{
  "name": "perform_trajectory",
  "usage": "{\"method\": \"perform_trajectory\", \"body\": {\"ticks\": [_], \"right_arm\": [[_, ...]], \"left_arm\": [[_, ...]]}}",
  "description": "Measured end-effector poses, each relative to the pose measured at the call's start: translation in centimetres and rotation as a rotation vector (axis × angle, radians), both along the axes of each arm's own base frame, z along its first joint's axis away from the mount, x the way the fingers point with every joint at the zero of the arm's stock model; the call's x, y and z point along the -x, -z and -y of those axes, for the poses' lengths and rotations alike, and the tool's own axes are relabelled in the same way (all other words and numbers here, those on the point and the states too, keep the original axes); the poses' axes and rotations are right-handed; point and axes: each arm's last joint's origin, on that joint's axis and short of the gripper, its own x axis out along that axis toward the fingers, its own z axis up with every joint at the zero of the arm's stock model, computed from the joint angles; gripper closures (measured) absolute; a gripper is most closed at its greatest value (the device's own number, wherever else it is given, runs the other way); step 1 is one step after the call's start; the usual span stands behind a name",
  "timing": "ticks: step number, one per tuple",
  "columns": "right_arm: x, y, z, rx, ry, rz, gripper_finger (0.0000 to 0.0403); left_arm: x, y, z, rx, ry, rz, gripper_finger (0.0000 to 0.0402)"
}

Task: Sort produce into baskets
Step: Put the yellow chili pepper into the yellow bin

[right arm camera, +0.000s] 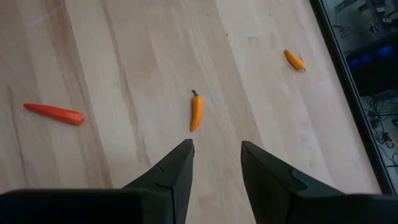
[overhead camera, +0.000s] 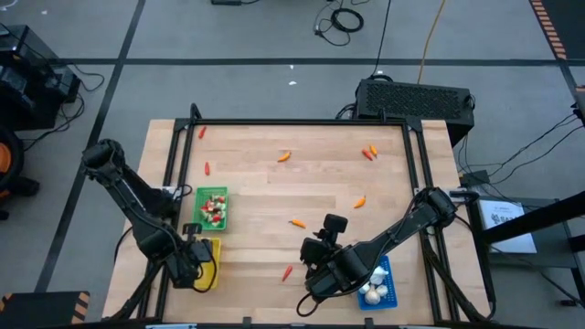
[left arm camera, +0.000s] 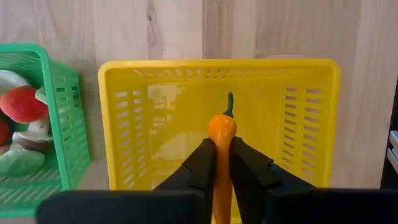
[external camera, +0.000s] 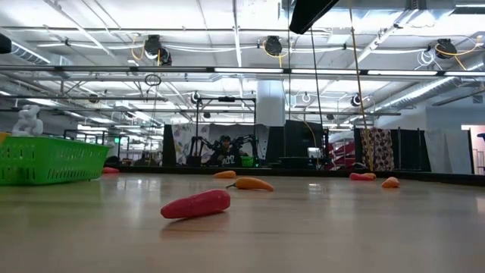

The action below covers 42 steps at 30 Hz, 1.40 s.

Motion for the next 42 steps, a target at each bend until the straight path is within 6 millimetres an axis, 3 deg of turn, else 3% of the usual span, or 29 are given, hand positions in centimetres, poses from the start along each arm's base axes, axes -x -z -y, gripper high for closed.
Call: {"method": "perform_trajectory", "body": {"ticks": [10,17,21,27,33,38,42], "right_arm": [[0.0,0.0,0.0,0.000,0.000,0.000,0.0277],[0.0,0.0,0.0,0.000,0.000,0.000,0.0277],[0.0,0.0,0.0,0.004,-0.005,-0.004,0.0277],[0.0,0.0,0.1,0.004,-0.004,-0.003,0.0277],[0.0,0.0,0.1,0.012,-0.019,-0.014,0.0277],[0.0,0.0,0.1,0.019,-0.027,-0.022,0.0277],[0.0,0.0,0.1,0.021,-0.027,-0.026,0.0277]], "left_arm": [[0.1,0.0,-0.1,-0.013,-0.001,-0.010,0.0258],[0.0,0.0,-0.1,-0.018,0.035,0.006,0.0246],[-1.0,-0.2,-0.1,-0.052,0.096,0.126,0.0246],[-3.5,-0.8,-0.1,-0.045,0.223,0.329,0.0246],[-7.2,-1.6,-1.0,-0.069,0.274,0.550,0.0246],[-10.3,-0.4,-2.3,-0.143,0.311,0.593,0.0246],[-13.1,0.9,-3.8,-0.191,0.237,0.627,0.0246]]}}
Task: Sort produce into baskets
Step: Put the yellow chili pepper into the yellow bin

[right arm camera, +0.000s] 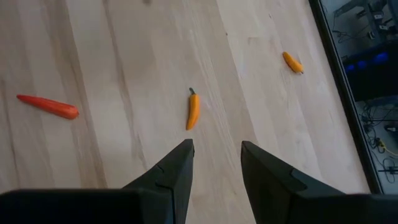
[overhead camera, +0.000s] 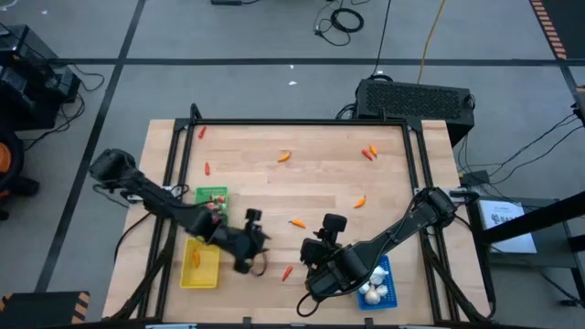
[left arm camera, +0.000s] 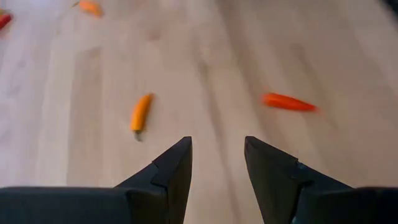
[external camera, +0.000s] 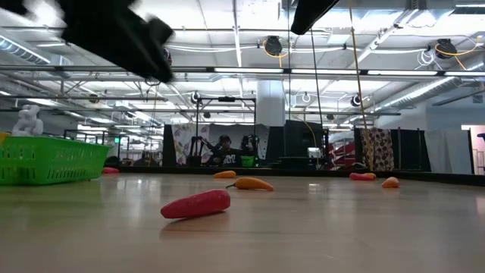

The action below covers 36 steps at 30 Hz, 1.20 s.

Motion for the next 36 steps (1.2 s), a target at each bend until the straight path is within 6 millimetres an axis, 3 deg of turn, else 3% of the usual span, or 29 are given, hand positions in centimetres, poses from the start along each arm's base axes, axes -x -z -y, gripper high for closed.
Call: {"method": "perform_trajectory", "body": {"ticks": [6,13,20,27,36], "right_arm": [[0.1,0.0,0.0,0.004,0.000,-0.007,0.0277],[0.1,0.0,0.0,0.006,0.000,-0.010,0.0277],[0.1,0.0,0.1,0.006,0.000,-0.010,0.0277],[0.1,0.0,0.0,0.007,-0.003,-0.011,0.0277],[0.1,0.0,0.0,0.007,-0.003,-0.012,0.0277]], "left_arm": [[-3.5,3.3,-2.2,0.024,-0.037,-0.030,0.0246],[-5.9,7.2,-5.1,-0.076,-0.067,-0.070,0.0246],[-7.6,7.4,-7.6,-0.040,-0.088,0.032,0.0246],[-8.2,8.8,-9.6,0.046,-0.049,-0.008,0.0246],[-8.8,10.9,-9.9,0.088,-0.025,-0.028,0.0246]]}}
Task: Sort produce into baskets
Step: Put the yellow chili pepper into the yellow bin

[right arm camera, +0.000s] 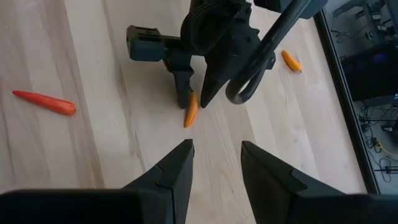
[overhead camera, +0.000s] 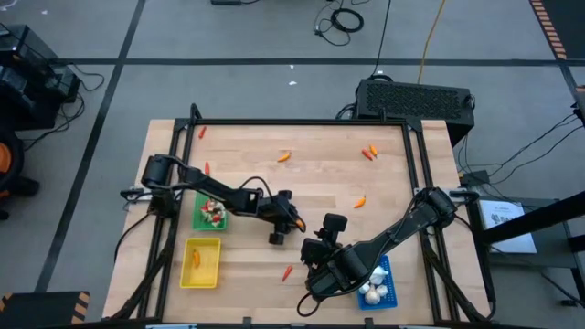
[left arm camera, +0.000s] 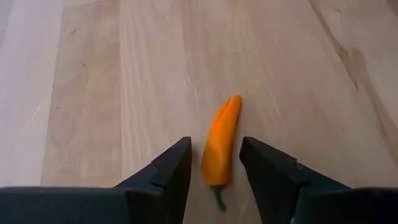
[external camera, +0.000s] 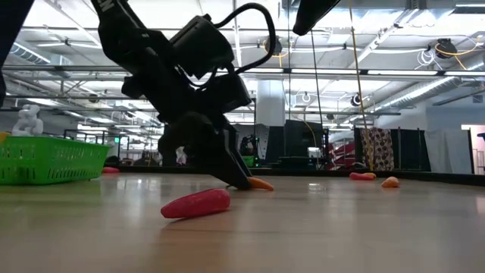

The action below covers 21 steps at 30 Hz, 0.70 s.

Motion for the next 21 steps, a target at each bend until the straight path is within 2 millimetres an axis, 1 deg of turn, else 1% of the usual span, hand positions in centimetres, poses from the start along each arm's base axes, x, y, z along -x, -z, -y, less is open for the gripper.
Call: {"method": "perform_trajectory", "body": {"ticks": [3,5,10,13,16,19,21], "right_arm": [[0.0,0.0,0.0,0.000,0.000,0.000,0.0277],[0.0,0.0,0.0,0.000,0.000,0.000,0.0277],[0.0,0.0,0.0,0.000,0.000,0.000,0.0277],[0.0,0.0,0.0,0.000,0.000,0.000,0.0277],[0.0,0.0,0.0,0.000,0.000,-0.001,0.0277],[0.0,0.0,0.0,0.001,0.000,-0.002,0.0277],[0.0,0.0,0.0,0.001,0.000,-0.002,0.0277]], "left_arm": [[0.0,0.2,0.0,0.004,0.001,-0.004,0.0255],[0.0,0.2,0.1,0.006,0.004,-0.005,0.0270],[0.1,0.1,0.1,0.008,0.004,-0.013,0.0332],[0.5,-0.4,0.1,0.023,-0.005,-0.047,0.0363],[1.4,-1.4,0.1,0.050,0.013,-0.109,0.0374],[2.6,-3.1,0.5,0.100,-0.005,-0.163,0.0372],[3.7,-4.5,0.9,0.142,-0.004,-0.212,0.0365]]}}
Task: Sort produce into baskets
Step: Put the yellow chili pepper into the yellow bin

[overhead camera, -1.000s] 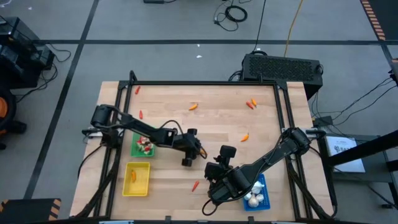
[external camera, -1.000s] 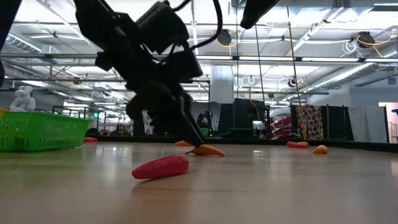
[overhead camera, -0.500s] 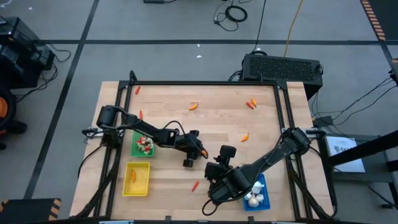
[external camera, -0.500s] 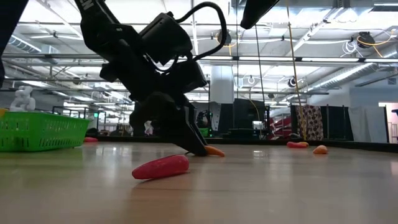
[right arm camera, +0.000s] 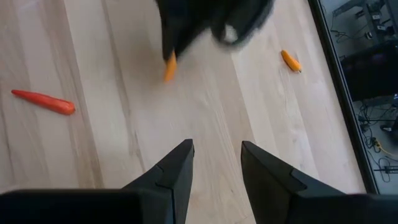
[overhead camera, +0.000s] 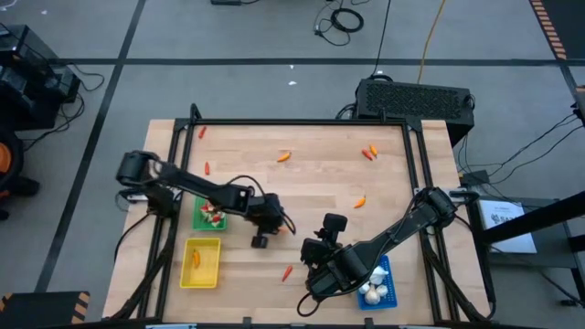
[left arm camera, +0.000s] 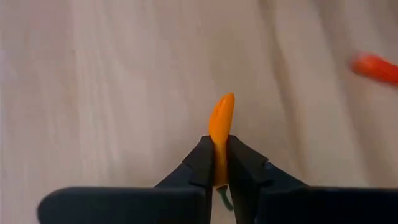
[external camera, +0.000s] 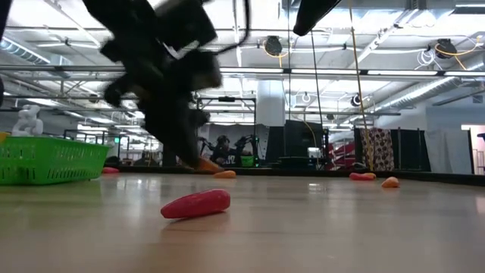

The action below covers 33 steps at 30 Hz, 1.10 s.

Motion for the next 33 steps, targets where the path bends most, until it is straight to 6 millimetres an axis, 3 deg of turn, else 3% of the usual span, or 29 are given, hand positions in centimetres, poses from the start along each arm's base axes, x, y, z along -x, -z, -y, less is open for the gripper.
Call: {"method": "perform_trajectory", "body": {"ticks": [4,9,15,20,27,33], "right_arm": [[0.0,0.0,-0.1,-0.001,-0.002,0.000,0.0277],[-0.1,0.0,-0.1,-0.008,-0.001,0.013,0.0277],[-0.1,0.0,-0.2,-0.015,0.002,0.022,0.0277],[-0.2,0.0,-0.2,-0.020,0.004,0.030,0.0277],[-0.3,0.0,-0.3,-0.027,0.004,0.041,0.0277],[-0.4,-0.1,-0.3,-0.028,0.001,0.045,0.0277]], "left_arm": [[2.8,-1.9,1.4,0.082,0.007,-0.163,0.0359],[6.1,-4.5,4.6,0.155,0.040,-0.252,0.0358],[10.4,-6.8,9.0,0.203,0.070,-0.328,0.0357],[13.7,-7.7,11.5,0.169,0.011,-0.337,0.0357],[17.5,-7.3,12.4,-0.010,-0.160,-0.430,0.0356],[19.0,-7.1,12.3,-0.108,-0.230,-0.433,0.0356]]}}
